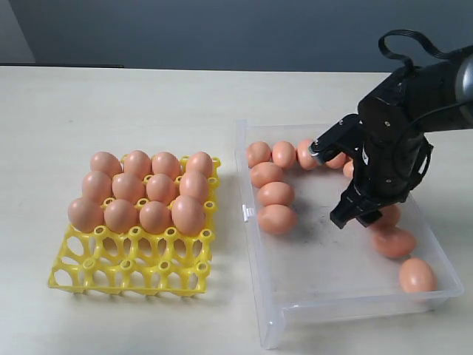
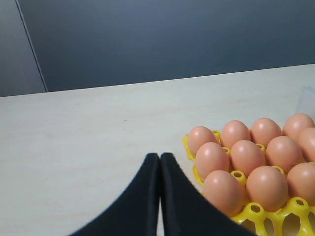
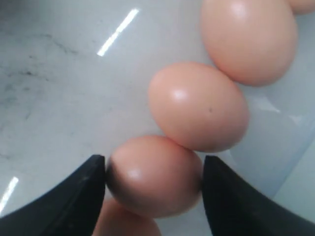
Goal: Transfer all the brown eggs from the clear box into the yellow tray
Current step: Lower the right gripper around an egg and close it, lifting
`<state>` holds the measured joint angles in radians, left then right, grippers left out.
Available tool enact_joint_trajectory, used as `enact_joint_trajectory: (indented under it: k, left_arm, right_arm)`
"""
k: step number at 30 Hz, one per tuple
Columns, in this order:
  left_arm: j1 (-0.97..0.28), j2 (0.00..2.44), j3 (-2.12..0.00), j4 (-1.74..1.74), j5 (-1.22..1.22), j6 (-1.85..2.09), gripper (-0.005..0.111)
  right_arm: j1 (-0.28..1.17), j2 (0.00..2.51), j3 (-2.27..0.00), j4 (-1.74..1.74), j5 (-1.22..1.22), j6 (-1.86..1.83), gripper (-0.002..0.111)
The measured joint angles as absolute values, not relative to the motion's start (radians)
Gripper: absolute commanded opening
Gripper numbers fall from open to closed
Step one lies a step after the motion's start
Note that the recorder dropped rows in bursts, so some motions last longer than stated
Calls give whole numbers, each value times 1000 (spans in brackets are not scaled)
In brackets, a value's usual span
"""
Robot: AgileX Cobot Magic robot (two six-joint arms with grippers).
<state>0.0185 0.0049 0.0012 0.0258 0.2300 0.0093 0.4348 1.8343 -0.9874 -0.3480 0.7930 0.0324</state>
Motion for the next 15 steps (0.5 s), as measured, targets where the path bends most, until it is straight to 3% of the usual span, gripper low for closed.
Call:
enact_joint_trajectory:
  k: [11, 13, 15]
  left_arm:
    - [19, 5, 1, 26, 230, 9, 0]
    - [19, 5, 1, 26, 230, 9, 0]
    - [19, 5, 1, 26, 230, 9, 0]
  right_arm:
    - [435, 1917, -996, -367, 782, 38, 55]
    - [435, 1920, -998, -371, 782, 38, 44]
    - [435, 1922, -998, -371, 782, 38, 26]
